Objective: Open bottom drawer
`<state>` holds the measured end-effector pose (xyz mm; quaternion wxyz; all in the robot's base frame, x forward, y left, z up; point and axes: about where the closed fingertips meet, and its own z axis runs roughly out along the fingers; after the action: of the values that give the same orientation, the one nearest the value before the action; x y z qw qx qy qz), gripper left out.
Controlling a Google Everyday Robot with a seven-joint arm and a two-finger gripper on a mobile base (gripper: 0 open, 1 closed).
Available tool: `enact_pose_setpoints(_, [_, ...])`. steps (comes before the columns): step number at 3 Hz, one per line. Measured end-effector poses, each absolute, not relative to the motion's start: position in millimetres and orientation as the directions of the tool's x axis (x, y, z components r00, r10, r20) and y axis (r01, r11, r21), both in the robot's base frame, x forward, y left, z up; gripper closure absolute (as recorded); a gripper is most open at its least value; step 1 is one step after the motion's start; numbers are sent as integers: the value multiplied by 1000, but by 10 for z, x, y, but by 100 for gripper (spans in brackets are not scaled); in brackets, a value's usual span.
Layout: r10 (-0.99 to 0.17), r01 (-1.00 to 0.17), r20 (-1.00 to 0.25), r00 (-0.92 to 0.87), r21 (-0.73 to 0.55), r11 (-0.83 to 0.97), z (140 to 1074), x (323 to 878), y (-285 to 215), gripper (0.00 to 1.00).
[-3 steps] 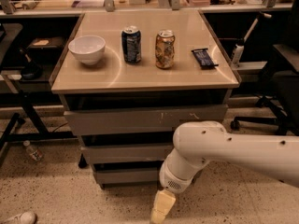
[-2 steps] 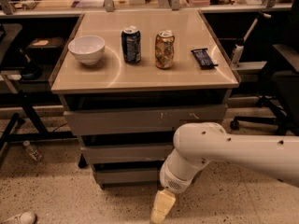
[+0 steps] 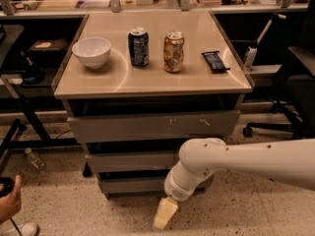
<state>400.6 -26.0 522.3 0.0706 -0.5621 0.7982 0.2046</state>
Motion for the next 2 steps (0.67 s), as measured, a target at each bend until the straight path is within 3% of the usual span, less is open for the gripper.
enact_pose_setpoints(2, [-857, -900, -290, -426, 231, 370, 4288, 4491, -442, 0])
